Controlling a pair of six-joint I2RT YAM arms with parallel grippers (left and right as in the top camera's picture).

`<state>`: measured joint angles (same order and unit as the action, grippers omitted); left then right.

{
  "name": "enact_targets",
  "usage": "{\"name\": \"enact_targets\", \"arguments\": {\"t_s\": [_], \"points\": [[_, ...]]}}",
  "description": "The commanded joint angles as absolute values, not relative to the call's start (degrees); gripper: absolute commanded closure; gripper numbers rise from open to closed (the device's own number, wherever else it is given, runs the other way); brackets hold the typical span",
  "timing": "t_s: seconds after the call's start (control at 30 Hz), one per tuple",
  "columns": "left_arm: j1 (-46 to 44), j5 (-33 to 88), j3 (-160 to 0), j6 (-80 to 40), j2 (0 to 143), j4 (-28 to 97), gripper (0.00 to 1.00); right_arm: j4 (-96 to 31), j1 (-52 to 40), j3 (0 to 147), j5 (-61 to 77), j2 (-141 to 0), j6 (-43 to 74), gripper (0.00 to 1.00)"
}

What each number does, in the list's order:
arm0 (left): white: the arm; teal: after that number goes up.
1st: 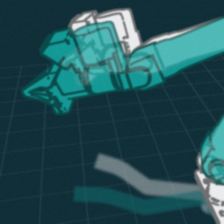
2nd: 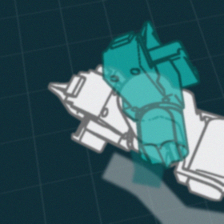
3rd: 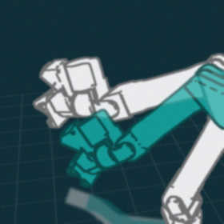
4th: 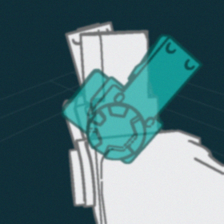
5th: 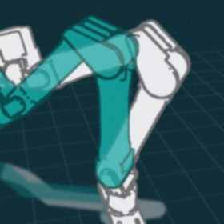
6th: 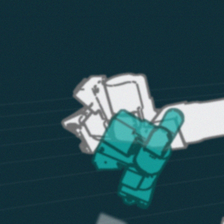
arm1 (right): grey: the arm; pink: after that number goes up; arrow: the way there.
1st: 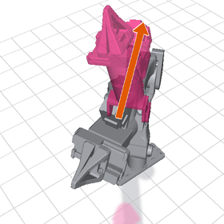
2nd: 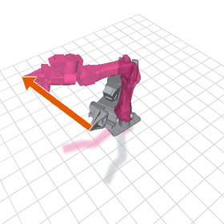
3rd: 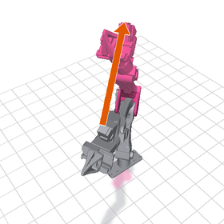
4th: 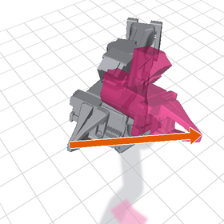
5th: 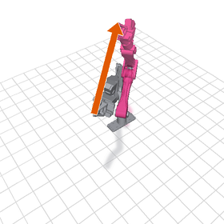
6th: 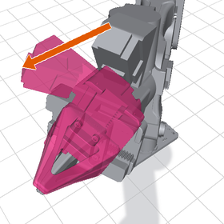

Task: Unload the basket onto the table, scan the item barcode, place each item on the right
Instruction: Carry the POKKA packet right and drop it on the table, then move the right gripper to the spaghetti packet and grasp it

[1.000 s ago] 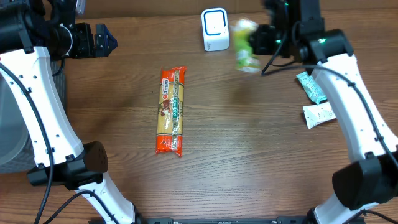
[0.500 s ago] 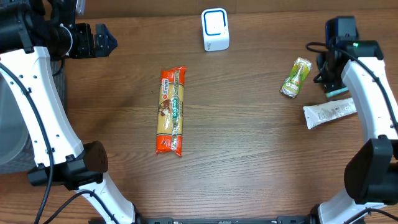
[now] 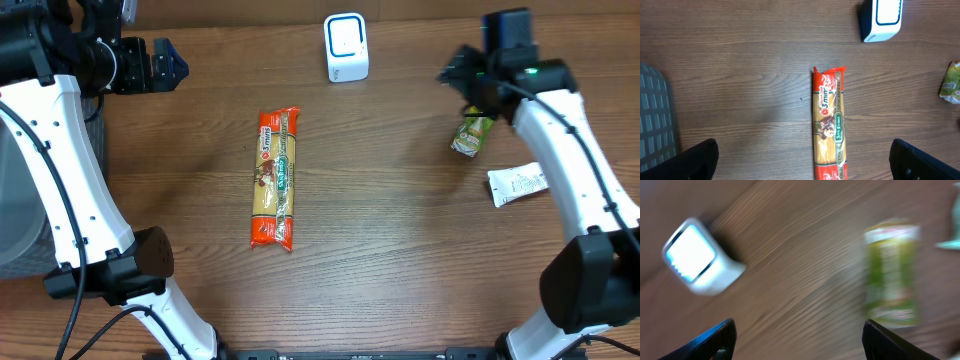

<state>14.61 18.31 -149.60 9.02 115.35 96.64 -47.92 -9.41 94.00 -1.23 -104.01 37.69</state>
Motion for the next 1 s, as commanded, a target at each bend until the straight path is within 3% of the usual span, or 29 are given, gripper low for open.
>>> {"name": "enact_targets", "arguments": {"t_s": [0.0, 0.1, 0.13, 0.2, 0.57, 0.97], "points": [[14.2, 19.1, -149.7, 9.2, 115.9, 96.6, 0.0, -47.6, -15.1, 95.3, 6.8, -103.0, 32.5, 0.19], [14.2, 19.1, -149.7, 9.2, 115.9, 96.6, 0.01, -47.4, -21.5, 95.2, 7.2, -103.6, 32.5, 0.15], [14.2, 19.1, -149.7, 9.2, 115.9, 96.6, 0.0, -47.4, -23.4, 95.2, 7.1, -103.8, 32.5, 0.06], [14.2, 19.1, -149.7, 9.2, 115.9, 96.6, 0.0, -47.4, -27.2, 95.2, 6.7, -104.7, 32.5, 0.02], [14.2, 19.1, -149.7, 9.2, 115.9, 96.6, 0.0, -37.9, -41.2, 95.5, 5.6, -118.8, 30.9, 0.01], [14.2, 19.1, -149.7, 9.2, 115.9, 96.6, 0.0, -45.6, -47.9, 116.2, -4.8, -133.1, 25.2, 0.01]]}}
